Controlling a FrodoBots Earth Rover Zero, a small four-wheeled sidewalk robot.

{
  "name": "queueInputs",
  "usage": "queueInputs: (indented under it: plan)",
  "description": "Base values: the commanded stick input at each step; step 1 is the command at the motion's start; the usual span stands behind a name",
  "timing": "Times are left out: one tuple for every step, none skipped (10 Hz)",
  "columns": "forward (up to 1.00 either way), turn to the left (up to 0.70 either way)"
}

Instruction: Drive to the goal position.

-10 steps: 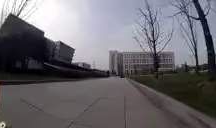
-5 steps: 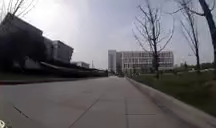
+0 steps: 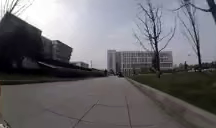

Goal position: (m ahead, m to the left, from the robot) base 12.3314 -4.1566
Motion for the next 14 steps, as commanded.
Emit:
queueInputs:
  plan:
    - [0.7,0.0]
    - [0.7,0.0]
    - [0.7,0.0]
    - [0.7,0.0]
    - [0.7,0.0]
    - [0.7,0.0]
    - [0.7,0.0]
    - [0.7,0.0]
    - [0.7,0.0]
    - [0.7,0.0]
    - [0.7,0.0]
    - [0.7,0.0]
    - [0.7,0.0]
    - [0.7,0.0]
